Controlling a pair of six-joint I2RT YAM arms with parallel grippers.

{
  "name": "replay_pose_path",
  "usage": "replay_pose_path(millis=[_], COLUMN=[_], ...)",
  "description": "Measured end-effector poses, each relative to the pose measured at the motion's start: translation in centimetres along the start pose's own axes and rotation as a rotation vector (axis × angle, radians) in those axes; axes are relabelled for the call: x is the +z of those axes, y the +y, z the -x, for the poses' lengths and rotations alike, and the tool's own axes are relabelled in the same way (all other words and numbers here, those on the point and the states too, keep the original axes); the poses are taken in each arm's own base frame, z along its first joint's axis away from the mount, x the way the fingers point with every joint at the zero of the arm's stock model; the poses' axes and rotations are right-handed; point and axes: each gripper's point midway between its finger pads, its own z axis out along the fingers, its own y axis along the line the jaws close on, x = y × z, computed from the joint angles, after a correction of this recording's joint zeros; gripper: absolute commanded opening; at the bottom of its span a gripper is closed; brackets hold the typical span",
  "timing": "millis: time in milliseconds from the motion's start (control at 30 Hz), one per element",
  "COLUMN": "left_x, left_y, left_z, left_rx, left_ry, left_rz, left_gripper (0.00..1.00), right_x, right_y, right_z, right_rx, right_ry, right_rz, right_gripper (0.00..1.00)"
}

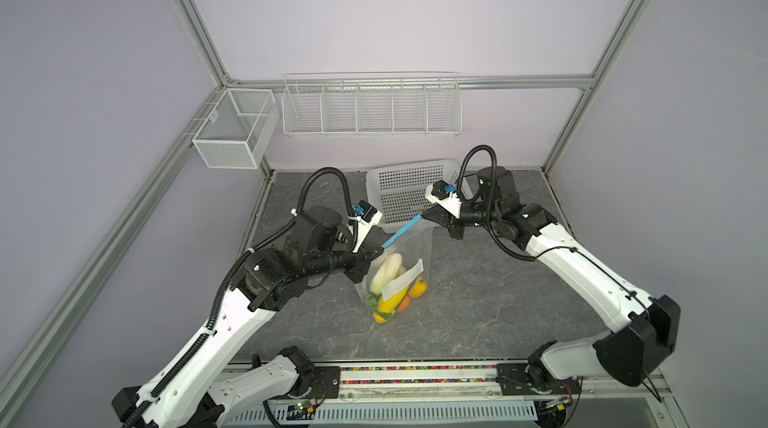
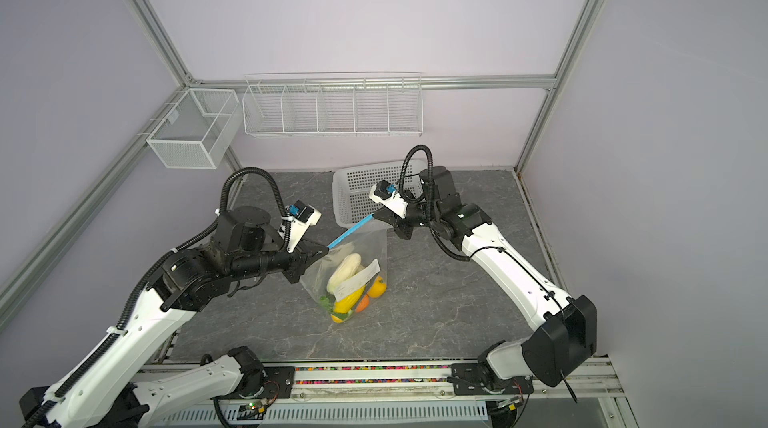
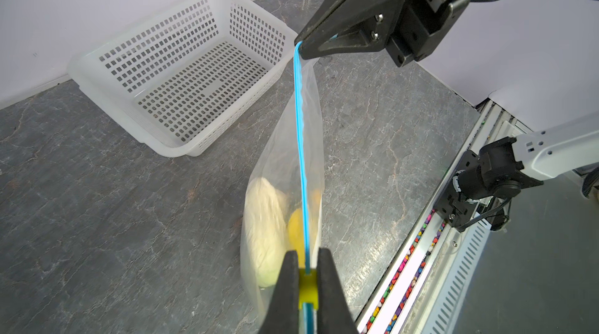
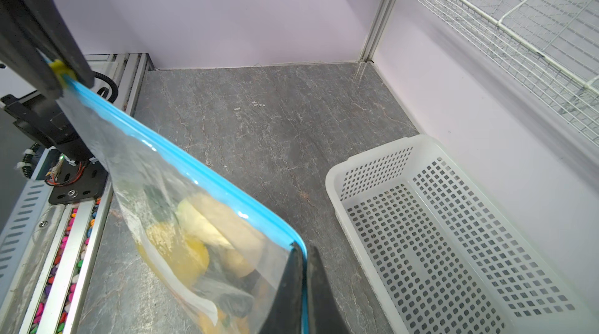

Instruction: Place the food in the zip-top bag and seal the zipper

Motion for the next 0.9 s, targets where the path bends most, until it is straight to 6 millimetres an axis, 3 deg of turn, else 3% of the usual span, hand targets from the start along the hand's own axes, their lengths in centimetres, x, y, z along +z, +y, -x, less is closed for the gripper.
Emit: replay_pose_path(millis=[900], left_x=[-2.0], left_y=[0.1], left_z=[-2.6], left_rx=[-0.059], left_ry=[0.056], left_rz=[0.025], left_gripper=[0.00], right_x=[0.0], right_y=[-0.6], right_z=[-1.2], right_rx=[0.009], right_ry=[0.059], right_rz=[-0.031], right_gripper=[0.07])
